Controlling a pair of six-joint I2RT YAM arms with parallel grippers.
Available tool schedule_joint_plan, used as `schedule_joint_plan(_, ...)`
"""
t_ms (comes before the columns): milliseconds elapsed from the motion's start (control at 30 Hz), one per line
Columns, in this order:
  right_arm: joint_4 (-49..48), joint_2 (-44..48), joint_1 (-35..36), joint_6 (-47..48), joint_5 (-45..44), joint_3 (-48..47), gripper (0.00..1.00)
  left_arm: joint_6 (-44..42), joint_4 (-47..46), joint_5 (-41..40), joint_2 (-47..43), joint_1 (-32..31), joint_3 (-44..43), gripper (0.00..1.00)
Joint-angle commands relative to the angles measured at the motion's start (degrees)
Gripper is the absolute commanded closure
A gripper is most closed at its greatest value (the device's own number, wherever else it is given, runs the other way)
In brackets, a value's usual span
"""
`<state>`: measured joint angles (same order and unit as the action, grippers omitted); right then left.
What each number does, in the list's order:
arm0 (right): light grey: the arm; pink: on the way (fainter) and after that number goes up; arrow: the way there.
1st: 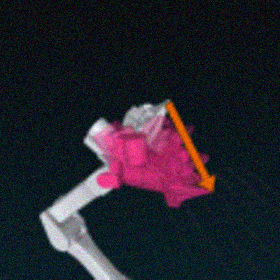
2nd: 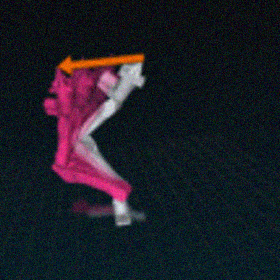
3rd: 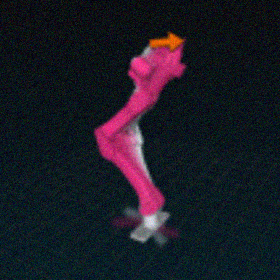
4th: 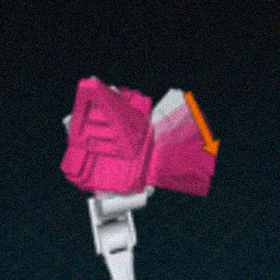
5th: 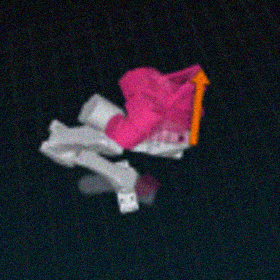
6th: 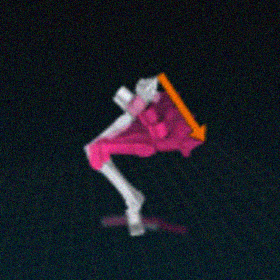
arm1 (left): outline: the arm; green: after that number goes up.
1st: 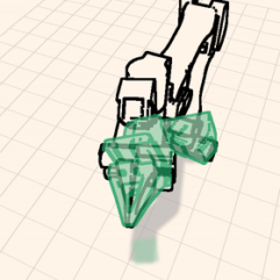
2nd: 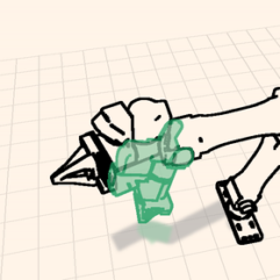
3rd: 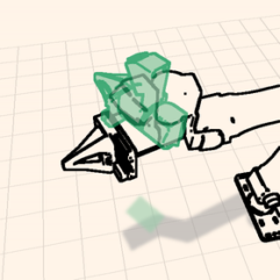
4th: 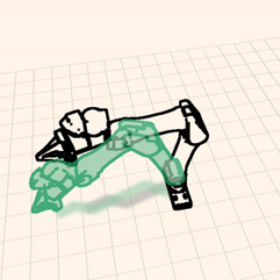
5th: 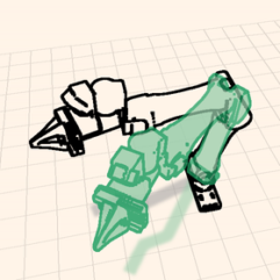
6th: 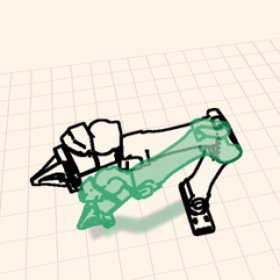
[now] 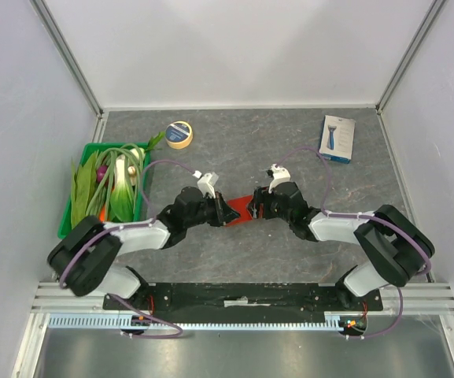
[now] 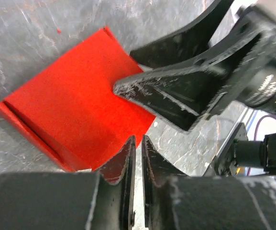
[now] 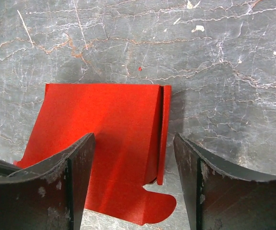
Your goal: Fold the paper box
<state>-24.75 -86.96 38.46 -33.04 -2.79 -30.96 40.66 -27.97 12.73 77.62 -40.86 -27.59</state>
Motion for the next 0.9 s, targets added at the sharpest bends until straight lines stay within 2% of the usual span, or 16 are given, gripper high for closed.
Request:
schedule_joint_plan(0,3.48,-0.23,-0.05,0.34,-1.26,1.60,0.28,3.02,-13.15,7.40,7.35,0.17,1.05,0.87)
schedule_joint_plan(133,6.20,1.96,-1.01,0.87,-1.61,0.99,0.28,0.82,-10.63,3.97,11.05,0.17,3.42,0.90)
schedule_joint_plan(300,9.36,6.45,-3.91,1.75,2.69,0.20,0.30,-0.41,-10.44,1.16,14.92,0.17,4.74,0.91)
schedule_joint_plan(367,10.42,7.41,-4.62,2.36,2.70,0.37,0.34,-0.58,-10.09,1.07,15.10,0.17,4.92,0.91)
schedule_joint_plan(433,8.94,7.85,-5.49,1.84,2.70,3.16,0.41,-0.85,-9.39,0.98,15.28,0.17,4.48,0.91)
schedule_joint_plan(533,4.72,6.54,-5.94,1.40,4.81,5.99,0.41,-1.90,-8.68,1.94,14.14,0.17,3.60,0.89)
schedule_joint_plan(567,3.93,4.97,-5.94,1.40,4.81,6.26,0.41,-2.60,-8.86,3.43,13.35,0.17,3.69,0.87)
schedule_joint_plan(667,2.95,1.89,-6.11,2.27,5.69,4.95,0.43,-4.53,-8.78,6.06,7.38,0.08,4.74,0.70)
schedule_joint_plan(700,3.30,1.53,-6.11,2.36,5.77,4.77,0.44,-5.32,-7.55,6.77,5.02,0.08,4.83,0.59)
schedule_joint_plan(800,2.96,1.70,-6.11,2.71,3.93,6.00,0.44,-7.53,-1.76,9.85,-3.25,0.08,4.48,0.46)
schedule_joint_plan(867,3.48,1.62,-6.11,3.33,1.66,6.35,0.44,-8.23,1.41,11.08,-8.25,0.17,3.87,0.43)
